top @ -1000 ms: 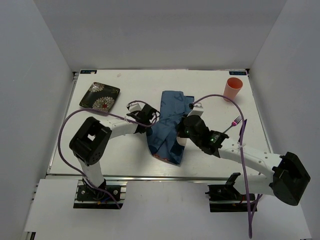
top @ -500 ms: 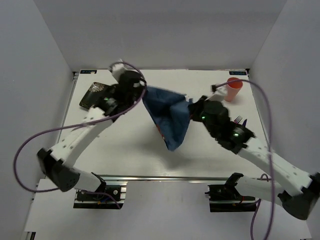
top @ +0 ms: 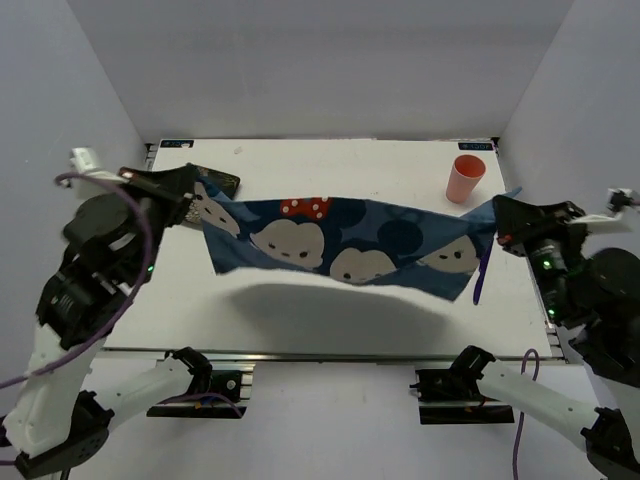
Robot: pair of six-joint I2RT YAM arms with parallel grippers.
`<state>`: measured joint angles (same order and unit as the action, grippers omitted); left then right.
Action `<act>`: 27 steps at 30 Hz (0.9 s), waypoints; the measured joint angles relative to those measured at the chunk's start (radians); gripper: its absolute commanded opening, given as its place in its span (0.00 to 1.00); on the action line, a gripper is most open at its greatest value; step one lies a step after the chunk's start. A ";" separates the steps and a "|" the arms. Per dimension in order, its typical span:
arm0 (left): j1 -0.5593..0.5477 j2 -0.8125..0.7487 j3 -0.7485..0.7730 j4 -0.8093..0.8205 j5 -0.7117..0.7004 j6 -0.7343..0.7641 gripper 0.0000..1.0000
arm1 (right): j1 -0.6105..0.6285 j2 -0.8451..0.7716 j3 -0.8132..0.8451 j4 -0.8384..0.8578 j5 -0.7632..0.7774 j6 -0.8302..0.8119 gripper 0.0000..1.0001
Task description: Set the dinner table for one person
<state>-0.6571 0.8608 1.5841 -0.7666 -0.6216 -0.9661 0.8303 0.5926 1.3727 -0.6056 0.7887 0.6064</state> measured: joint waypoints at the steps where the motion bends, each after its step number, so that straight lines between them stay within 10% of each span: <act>1: 0.000 0.022 0.000 -0.017 -0.008 -0.009 0.00 | 0.000 0.023 0.000 -0.014 0.001 -0.008 0.00; 17: 0.094 0.635 0.359 -0.056 -0.068 0.095 0.00 | -0.153 0.652 0.274 0.082 0.009 -0.227 0.00; 27: 0.368 0.864 0.526 0.261 0.256 0.212 0.00 | -0.515 1.024 0.701 0.100 -0.444 -0.247 0.00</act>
<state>-0.2893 1.7252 2.1105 -0.5060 -0.3653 -0.7540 0.3157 1.6165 2.0735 -0.5056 0.3443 0.3595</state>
